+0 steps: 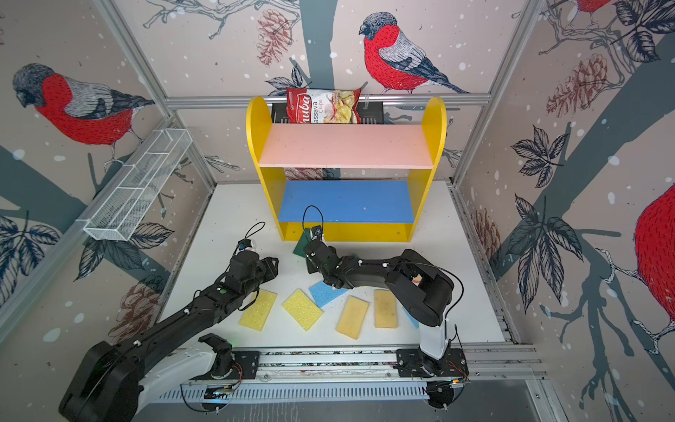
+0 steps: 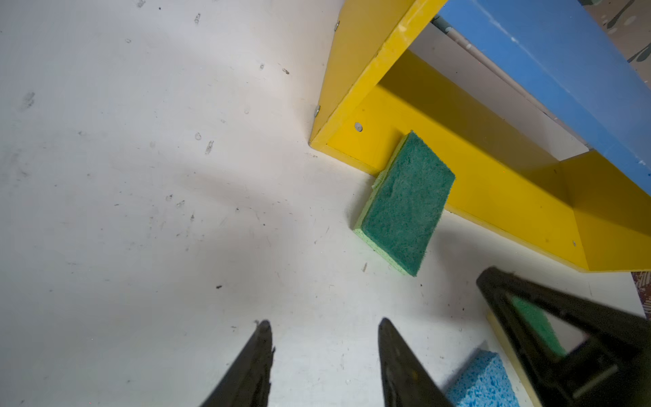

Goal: Arrange cleaning sponges on a shelf
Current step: Place the cleaning sponge at the shelf, then move the cleaning sponge to the shelf.

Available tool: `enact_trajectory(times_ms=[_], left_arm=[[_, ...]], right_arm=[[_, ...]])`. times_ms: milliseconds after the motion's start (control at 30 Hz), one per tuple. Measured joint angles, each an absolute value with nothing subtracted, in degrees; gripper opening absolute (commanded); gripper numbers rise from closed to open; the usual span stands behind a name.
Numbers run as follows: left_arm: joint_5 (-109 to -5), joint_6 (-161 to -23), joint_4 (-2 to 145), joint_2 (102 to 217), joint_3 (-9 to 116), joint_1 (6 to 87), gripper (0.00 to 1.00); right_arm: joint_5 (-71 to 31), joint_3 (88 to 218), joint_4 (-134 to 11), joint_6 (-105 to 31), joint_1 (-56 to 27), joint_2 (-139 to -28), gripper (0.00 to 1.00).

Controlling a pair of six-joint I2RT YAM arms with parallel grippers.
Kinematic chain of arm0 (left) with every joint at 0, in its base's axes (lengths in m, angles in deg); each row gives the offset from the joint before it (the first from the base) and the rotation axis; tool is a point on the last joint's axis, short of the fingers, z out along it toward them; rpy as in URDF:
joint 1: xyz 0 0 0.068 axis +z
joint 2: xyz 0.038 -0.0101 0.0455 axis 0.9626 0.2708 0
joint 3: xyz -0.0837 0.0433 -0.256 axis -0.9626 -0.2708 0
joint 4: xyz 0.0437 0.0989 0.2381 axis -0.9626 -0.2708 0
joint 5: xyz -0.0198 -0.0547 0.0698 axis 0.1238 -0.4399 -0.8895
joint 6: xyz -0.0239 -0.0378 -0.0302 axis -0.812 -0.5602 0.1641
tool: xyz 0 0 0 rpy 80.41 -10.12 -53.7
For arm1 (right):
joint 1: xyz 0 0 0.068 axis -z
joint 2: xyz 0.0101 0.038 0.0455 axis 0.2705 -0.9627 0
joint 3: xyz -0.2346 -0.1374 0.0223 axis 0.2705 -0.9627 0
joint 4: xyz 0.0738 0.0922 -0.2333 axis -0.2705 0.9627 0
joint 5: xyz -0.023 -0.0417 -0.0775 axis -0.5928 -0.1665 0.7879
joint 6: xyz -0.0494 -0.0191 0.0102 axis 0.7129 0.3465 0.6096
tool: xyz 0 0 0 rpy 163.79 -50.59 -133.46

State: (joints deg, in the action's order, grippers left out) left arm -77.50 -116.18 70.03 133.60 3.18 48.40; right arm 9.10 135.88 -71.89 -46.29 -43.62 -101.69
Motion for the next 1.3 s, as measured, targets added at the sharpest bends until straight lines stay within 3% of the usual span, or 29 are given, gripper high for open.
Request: enact_trajectory(times_ms=[267, 733, 1300], left_arm=[[-78.4, -116.2, 69.2, 133.1, 2.8, 48.5, 0.49], [-78.5, -116.2, 69.2, 133.6, 1.7, 48.5, 0.49], [-78.6, -116.8, 69.4, 136.2, 1.6, 48.5, 0.48]], right_arm=[[0.5, 134.7, -75.6, -48.1, -45.3, -104.7, 0.0], [-8.2, 133.8, -84.5, -53.7, -38.8, -110.5, 0.01], [-9.3, 133.4, -90.3, -57.0, -36.7, -112.4, 0.01]])
